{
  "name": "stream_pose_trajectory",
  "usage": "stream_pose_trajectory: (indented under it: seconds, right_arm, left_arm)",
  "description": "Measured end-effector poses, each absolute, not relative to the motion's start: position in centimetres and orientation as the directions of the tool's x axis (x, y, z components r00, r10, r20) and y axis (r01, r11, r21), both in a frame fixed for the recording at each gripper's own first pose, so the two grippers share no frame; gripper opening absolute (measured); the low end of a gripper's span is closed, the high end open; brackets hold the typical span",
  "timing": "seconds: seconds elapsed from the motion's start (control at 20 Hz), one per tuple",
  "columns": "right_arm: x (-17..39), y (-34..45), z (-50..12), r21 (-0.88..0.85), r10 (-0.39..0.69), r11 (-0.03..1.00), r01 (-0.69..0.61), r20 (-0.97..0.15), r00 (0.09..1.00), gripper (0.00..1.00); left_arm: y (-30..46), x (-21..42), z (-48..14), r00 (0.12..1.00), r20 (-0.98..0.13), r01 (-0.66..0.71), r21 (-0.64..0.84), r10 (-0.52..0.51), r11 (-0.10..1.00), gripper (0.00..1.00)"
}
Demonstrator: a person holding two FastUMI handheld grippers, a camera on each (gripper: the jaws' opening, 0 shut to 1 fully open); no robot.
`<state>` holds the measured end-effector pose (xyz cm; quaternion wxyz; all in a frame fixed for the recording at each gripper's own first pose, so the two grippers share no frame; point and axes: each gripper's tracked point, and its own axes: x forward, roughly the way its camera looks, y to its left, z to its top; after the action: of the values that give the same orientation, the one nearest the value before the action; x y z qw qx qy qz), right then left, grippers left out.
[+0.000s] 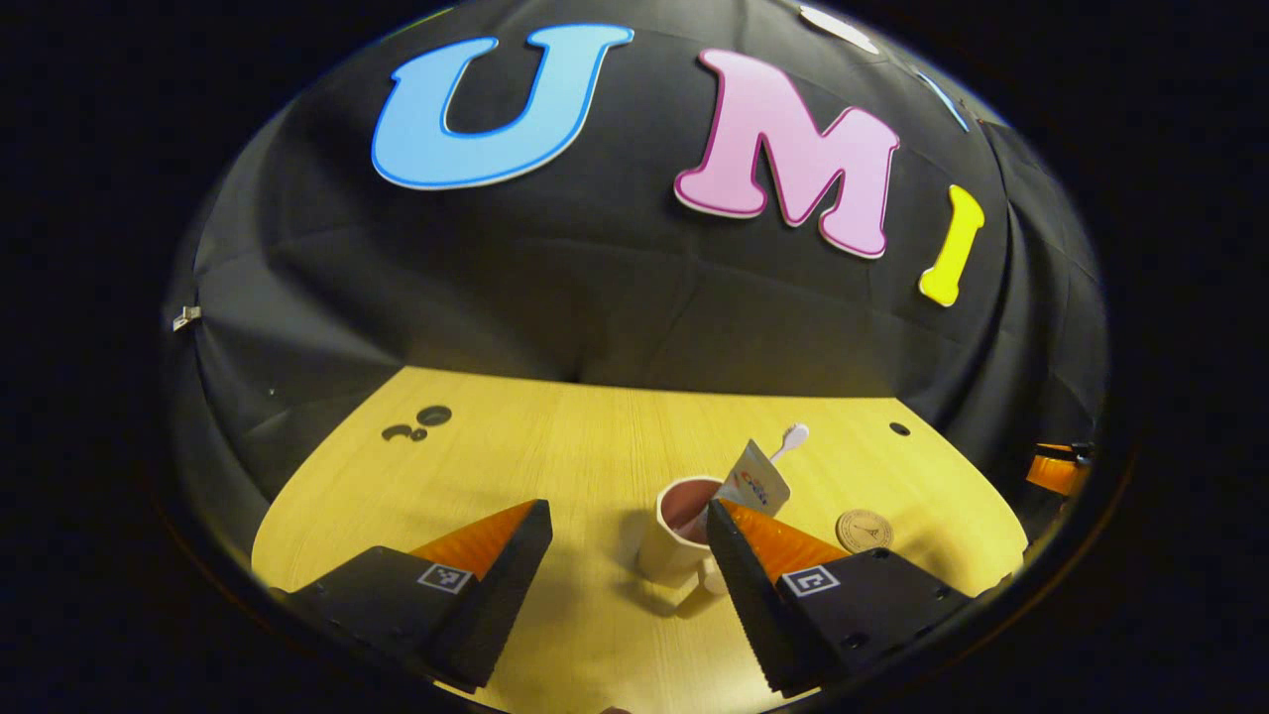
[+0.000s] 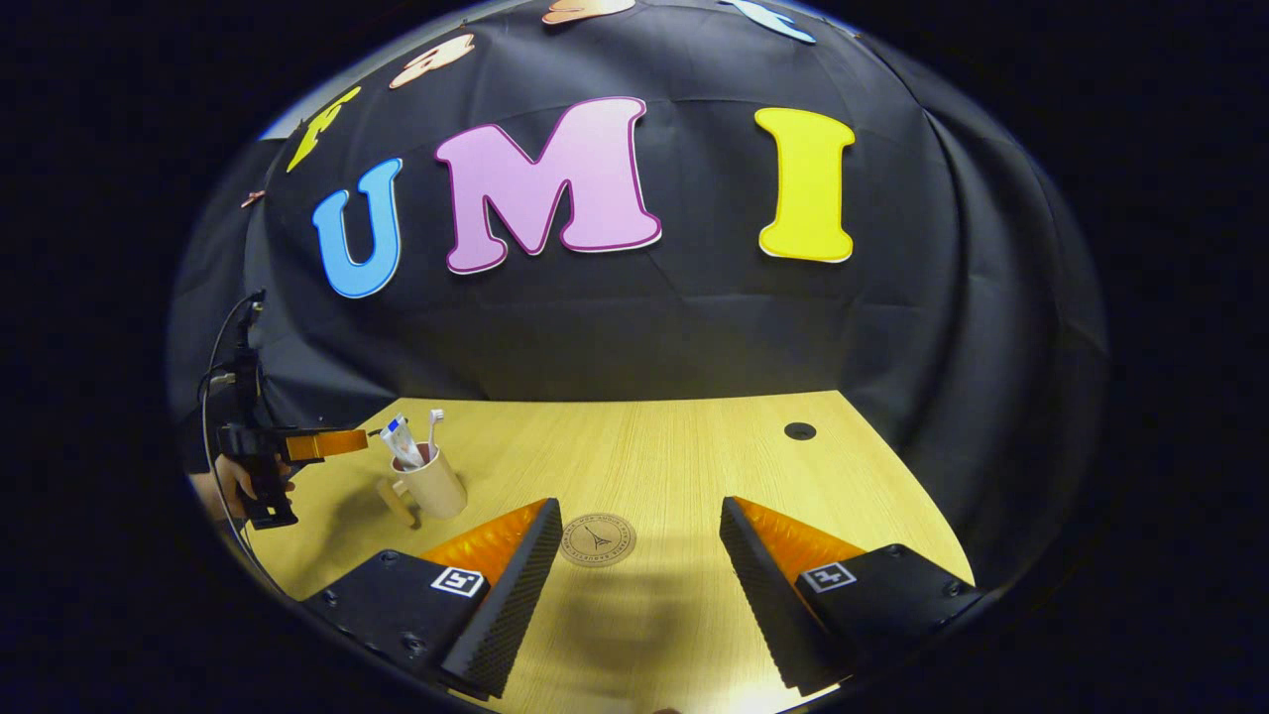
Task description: Put the toothbrush and toothpaste on the desktop into the cup, then pick up the cup and place it on the coaster on the desktop.
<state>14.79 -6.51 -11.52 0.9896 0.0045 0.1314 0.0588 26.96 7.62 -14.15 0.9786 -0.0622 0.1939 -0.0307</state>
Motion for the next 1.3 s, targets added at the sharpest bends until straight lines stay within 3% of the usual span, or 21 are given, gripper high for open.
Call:
stream_pose_trajectory:
  seconds: [0.15,0.5,0.85,1.3]
  right_arm:
    - [14.1,-7.2,-11.1,0.031,0.114,0.994,-0.11,-0.258,0.96,0.99]
    - [14.4,-11.1,-10.5,0.096,0.063,0.995,-0.039,-0.26,0.964,0.99]
    - [14.4,-15.6,-10.3,0.106,0.003,0.994,0.026,-0.267,0.964,0.99]
    - [14.4,-18.9,-12.2,0.115,-0.064,0.988,0.104,-0.312,0.948,0.99]
  left_arm:
    - [6.9,26.7,-15.8,0.855,-0.509,-0.003,-0.191,-0.096,0.982,0.98]
    - [5.2,26.1,-18.8,0.718,-0.685,-0.045,-0.224,-0.124,0.974,0.97]
    - [4.0,27.5,-17.5,0.692,-0.7,-0.028,-0.27,-0.176,0.962,0.98]
    - [1.7,27.6,-20.8,0.562,-0.806,0.002,-0.223,-0.186,0.975,0.97]
